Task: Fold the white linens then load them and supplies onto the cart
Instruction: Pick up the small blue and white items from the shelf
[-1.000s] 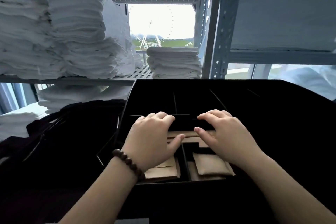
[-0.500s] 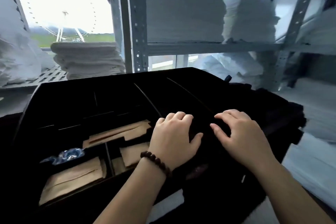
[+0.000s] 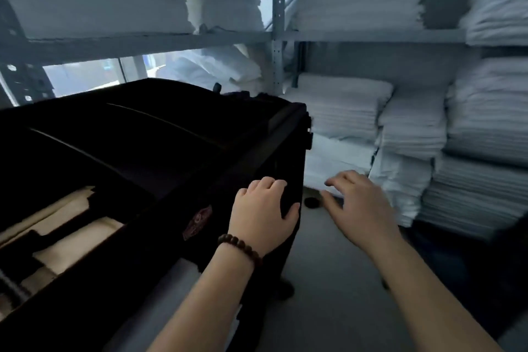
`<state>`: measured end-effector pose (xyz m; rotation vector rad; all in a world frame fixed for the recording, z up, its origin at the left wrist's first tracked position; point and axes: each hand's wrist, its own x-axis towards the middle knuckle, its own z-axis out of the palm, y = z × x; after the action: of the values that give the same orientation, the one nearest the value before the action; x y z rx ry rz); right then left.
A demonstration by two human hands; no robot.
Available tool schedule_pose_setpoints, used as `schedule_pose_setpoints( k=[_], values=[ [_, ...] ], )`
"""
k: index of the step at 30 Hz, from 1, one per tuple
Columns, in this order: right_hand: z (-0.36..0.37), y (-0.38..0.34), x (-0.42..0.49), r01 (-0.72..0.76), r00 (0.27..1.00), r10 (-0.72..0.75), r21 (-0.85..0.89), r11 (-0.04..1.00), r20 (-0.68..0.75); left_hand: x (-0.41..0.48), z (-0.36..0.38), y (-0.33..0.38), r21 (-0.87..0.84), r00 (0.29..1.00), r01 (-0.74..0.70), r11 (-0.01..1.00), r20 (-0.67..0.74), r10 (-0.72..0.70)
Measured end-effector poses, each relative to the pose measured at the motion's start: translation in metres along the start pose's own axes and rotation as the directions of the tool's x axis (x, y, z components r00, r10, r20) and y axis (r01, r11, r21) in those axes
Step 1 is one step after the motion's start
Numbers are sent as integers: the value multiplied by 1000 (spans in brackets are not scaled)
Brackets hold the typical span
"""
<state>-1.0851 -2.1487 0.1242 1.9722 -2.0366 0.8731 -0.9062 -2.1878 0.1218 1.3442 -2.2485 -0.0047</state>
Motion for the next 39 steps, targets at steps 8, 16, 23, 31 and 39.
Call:
schedule_pose_setpoints(
  k=[8, 16, 23, 31, 39],
  values=[
    [3, 34, -121, -237, 962, 253, -145, 961, 99, -66, 48, 35, -79, 974, -121, 989, 180, 134],
    [-23, 59, -241, -456, 873, 482, -225, 861, 77, -127, 92, 109, -180, 877, -303, 936, 331, 348],
    [-75, 93, -338, -674, 721, 691, -276, 685, -46, -172, 113, 212, -358, 724, -499, 789, 327, 607],
    [-152, 130, -444, -870, 465, 859, -294, 397, -215, -224, 127, 340, -528, 482, -622, 579, 325, 814],
    [-226, 162, -526, -928, 317, 895, -297, 224, -314, -274, 129, 454, -614, 343, -672, 415, 238, 909]
  ],
)
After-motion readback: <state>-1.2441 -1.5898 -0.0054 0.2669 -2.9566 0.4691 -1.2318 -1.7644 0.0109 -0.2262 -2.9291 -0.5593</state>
